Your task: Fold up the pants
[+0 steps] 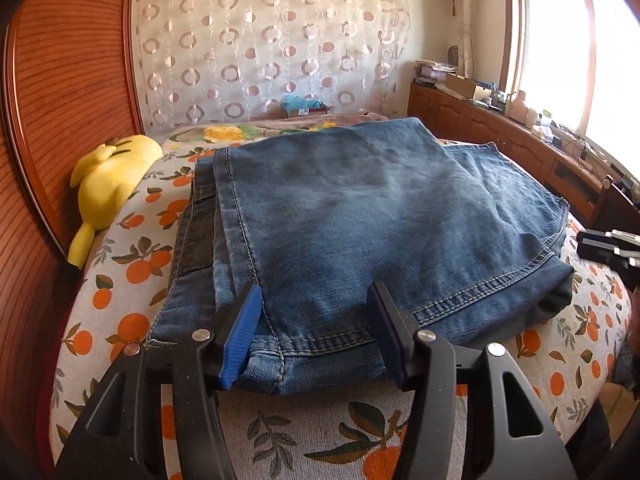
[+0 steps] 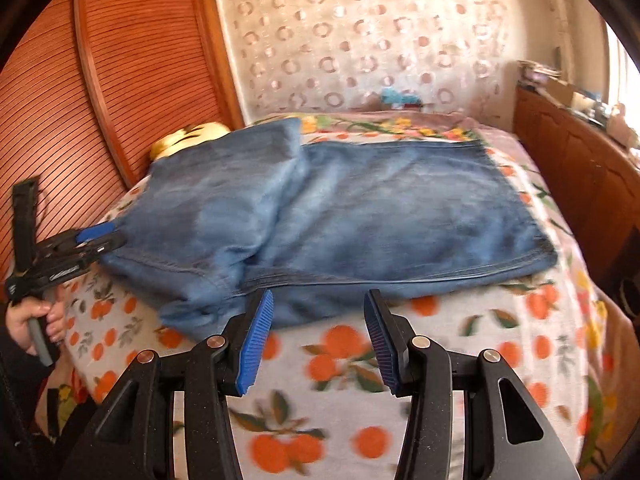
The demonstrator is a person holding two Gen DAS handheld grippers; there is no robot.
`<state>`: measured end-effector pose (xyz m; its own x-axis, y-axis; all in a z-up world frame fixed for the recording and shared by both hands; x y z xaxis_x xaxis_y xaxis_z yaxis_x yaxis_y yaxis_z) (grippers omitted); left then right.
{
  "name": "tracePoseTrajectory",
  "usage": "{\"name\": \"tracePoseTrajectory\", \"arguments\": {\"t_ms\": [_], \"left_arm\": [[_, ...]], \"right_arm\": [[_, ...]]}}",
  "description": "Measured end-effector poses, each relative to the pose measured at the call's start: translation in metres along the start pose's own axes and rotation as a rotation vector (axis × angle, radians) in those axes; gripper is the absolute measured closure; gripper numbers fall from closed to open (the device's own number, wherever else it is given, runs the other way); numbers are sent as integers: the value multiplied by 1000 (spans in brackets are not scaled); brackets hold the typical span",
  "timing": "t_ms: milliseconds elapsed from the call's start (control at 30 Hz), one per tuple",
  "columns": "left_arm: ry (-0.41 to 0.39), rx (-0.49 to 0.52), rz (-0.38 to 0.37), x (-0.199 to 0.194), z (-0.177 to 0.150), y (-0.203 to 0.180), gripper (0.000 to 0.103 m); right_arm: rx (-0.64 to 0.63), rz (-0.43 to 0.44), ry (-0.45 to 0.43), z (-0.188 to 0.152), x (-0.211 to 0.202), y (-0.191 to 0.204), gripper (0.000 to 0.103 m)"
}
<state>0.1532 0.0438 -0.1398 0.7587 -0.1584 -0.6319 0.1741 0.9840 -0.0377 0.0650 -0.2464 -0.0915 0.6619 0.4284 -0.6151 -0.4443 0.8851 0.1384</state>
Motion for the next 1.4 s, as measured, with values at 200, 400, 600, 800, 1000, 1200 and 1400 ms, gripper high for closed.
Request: {"name": "tracePoseTrajectory", "arguments": {"t_ms": [200, 400, 600, 800, 1000, 1200, 1400], "left_arm": [[5, -9, -9, 1, 0, 1, 47], [3, -10, -8, 1, -1, -1, 47], [3, -11, -9, 1, -1, 0, 47], [3, -10, -10, 1, -1, 0, 47], [4, -8, -12, 1, -1, 0, 46], [5, -3, -15, 0, -1, 0, 46], [6, -3, -15, 0, 0, 0, 46]], "right_arm": [[-55, 88, 35, -5, 18, 34, 54], [-92, 91, 40, -8, 23, 43, 54], [-120, 104, 25, -8, 19, 49, 54], [-109, 20, 57, -4, 50, 55, 71], [-83, -68, -29, 6, 29, 42, 97], [-113, -100, 29, -9, 31, 48, 98], [-72, -31, 47, -12, 24, 41, 98]]}}
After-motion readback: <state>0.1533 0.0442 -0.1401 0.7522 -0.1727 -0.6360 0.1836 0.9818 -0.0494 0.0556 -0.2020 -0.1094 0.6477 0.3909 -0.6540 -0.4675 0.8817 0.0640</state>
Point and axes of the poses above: each gripper's, at about its wrist camera, not at the fingertips, and x roughly the way its jaws point, y to its left, z to its top, the point moved 2 cm from there along x, roughly the way its jaws point
